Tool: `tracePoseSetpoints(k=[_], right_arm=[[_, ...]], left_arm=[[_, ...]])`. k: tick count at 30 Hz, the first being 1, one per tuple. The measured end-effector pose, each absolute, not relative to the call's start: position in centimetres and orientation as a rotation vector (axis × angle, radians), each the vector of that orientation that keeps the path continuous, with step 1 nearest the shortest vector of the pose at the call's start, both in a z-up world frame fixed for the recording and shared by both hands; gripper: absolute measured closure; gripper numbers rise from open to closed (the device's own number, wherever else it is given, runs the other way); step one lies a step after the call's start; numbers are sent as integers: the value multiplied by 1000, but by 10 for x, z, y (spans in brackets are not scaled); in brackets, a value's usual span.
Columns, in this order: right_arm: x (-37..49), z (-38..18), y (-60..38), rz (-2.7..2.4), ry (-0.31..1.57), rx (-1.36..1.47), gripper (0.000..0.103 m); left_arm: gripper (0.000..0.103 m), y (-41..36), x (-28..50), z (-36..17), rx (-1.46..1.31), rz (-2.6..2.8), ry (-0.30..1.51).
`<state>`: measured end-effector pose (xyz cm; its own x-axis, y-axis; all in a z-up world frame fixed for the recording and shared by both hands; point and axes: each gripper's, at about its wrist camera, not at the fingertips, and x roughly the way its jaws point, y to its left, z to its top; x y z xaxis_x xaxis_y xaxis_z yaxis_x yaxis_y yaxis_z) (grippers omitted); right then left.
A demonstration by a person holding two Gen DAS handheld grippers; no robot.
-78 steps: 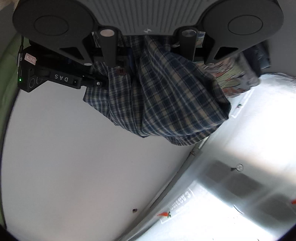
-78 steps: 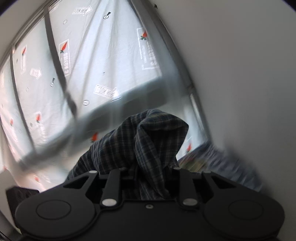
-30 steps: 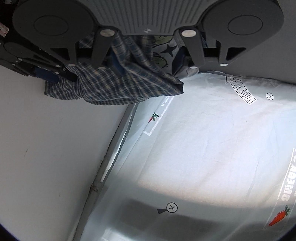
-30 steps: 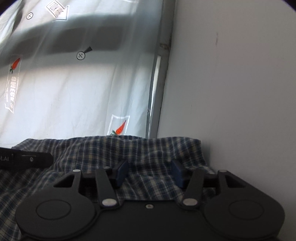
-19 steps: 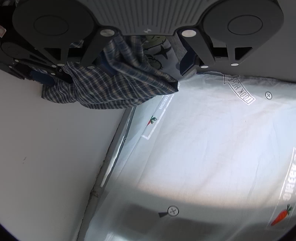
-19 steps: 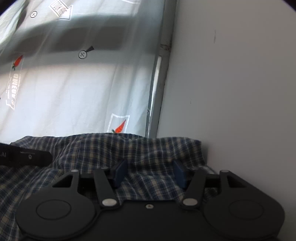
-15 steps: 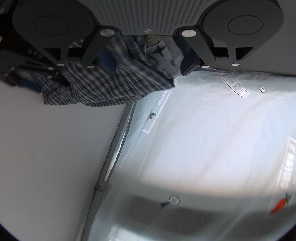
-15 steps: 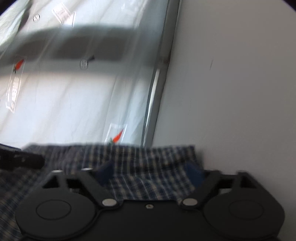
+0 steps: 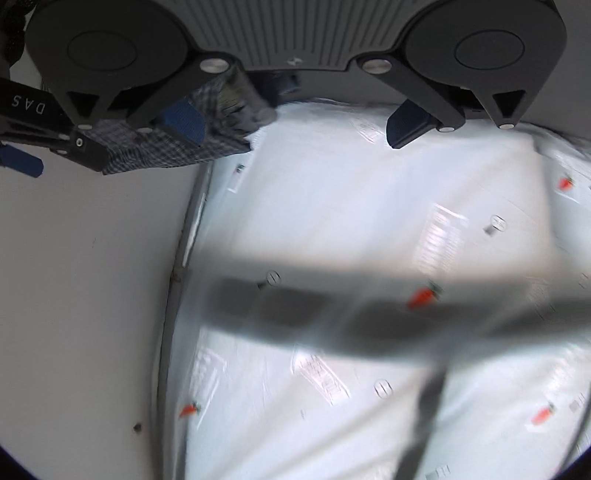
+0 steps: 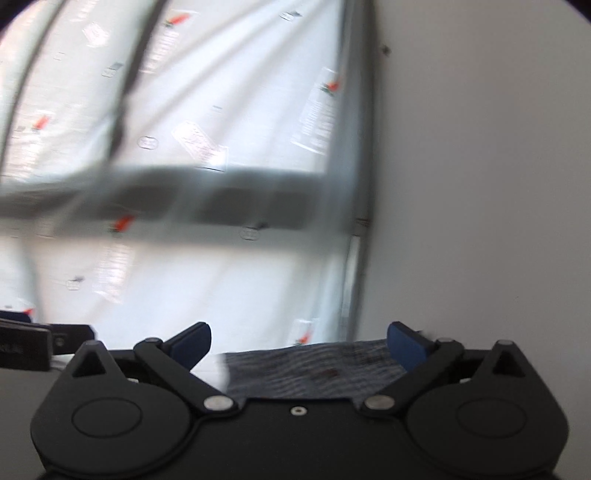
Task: Fold clothes
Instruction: 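Open both grippers to release the shirt onto the stack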
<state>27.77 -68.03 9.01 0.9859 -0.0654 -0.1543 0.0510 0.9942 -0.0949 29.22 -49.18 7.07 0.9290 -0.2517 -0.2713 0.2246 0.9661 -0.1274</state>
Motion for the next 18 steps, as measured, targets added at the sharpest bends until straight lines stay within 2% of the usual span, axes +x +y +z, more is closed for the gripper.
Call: tracePoseSetpoints(k=[10,18], right_arm=[[171,83,-568,-57,168,23,0],[104,70,-454,33,237,39,0]], left_arm=[[0,-358,190,63,-163,-203,298],[0,-232,123,53,-77,-123,407]])
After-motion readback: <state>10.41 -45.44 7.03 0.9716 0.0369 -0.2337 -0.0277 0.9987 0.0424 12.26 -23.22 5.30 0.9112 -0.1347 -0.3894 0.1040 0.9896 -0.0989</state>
